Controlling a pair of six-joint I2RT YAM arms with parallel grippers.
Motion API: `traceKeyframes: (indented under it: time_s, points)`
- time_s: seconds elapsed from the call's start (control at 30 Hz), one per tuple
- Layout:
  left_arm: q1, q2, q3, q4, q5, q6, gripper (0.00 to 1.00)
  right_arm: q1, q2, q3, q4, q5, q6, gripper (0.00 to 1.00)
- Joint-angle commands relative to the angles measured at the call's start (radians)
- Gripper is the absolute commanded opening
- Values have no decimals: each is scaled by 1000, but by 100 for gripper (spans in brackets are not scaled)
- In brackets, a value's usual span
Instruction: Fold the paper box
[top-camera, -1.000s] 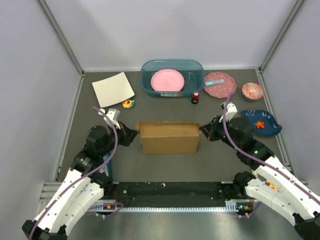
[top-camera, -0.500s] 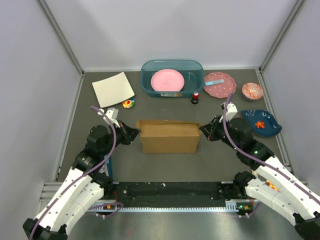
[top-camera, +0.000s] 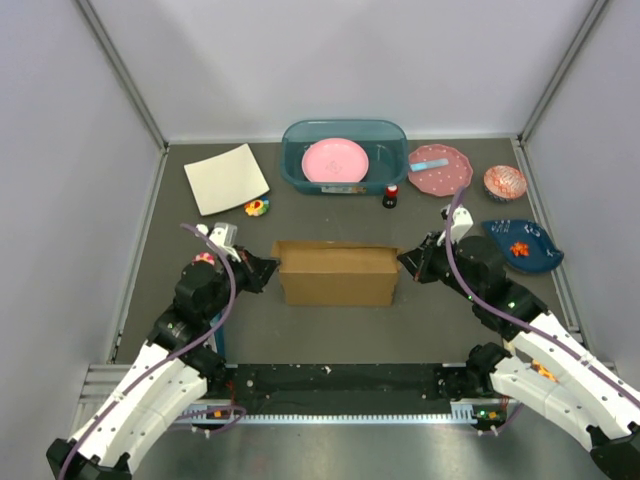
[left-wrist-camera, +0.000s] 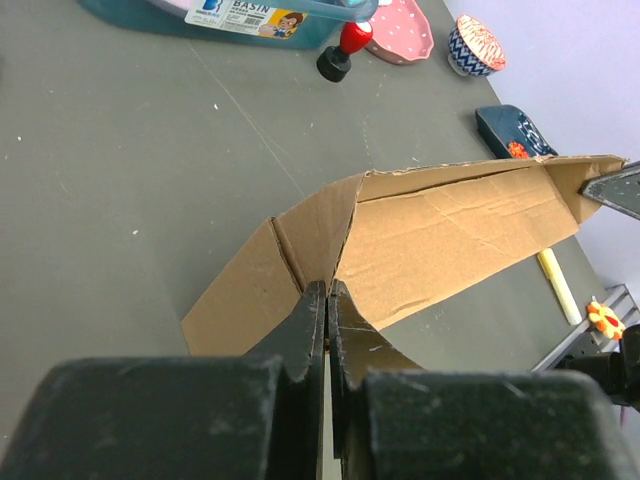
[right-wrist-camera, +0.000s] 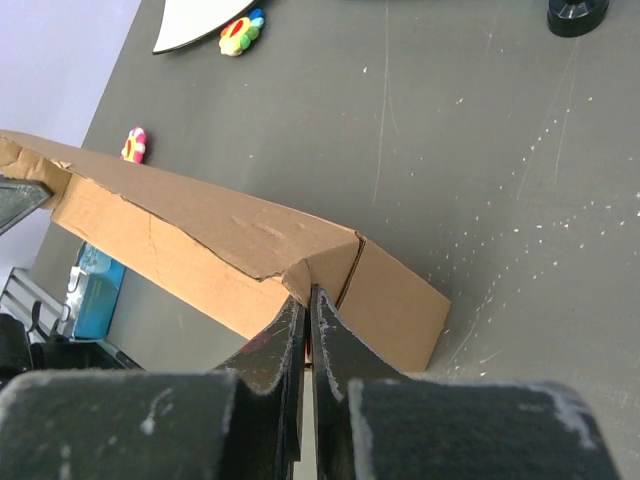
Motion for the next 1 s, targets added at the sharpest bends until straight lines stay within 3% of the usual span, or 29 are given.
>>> traceKeyframes:
  time_s: [0.0, 0.37, 0.77, 0.97]
  points:
    - [-22, -20, -25, 33, -53, 68, 0, 15, 13, -27, -110, -15, 5, 0]
    - [-40, -58, -33, 25, -196, 135, 0, 16, 13, -27, -110, -14, 2, 0]
    - [-64, -38, -51, 50, -196, 107, 0, 19, 15, -31, -109, -17, 2, 0]
    - [-153, -11, -83, 74, -259, 85, 0, 27, 16, -34, -107, -11, 3, 0]
